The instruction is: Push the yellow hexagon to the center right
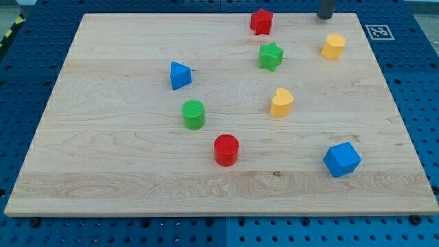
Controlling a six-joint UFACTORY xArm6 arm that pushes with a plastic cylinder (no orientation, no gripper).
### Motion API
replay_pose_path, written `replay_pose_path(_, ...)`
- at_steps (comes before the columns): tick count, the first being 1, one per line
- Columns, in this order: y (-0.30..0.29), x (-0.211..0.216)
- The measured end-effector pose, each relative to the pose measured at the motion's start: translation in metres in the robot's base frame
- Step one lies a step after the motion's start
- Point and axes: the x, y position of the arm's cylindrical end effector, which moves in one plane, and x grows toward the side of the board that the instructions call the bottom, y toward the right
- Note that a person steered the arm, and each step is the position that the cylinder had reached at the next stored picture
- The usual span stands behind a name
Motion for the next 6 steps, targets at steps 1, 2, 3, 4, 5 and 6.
replay_pose_path(1, -0.001, 0.000)
replay_pose_path(2, 0.001, 0.025)
replay_pose_path(3, 0.004, 0.046)
replay_pose_path(4, 0.004, 0.059)
replay_pose_path(5, 0.004, 0.074)
replay_pose_path(6, 0.004, 0.089)
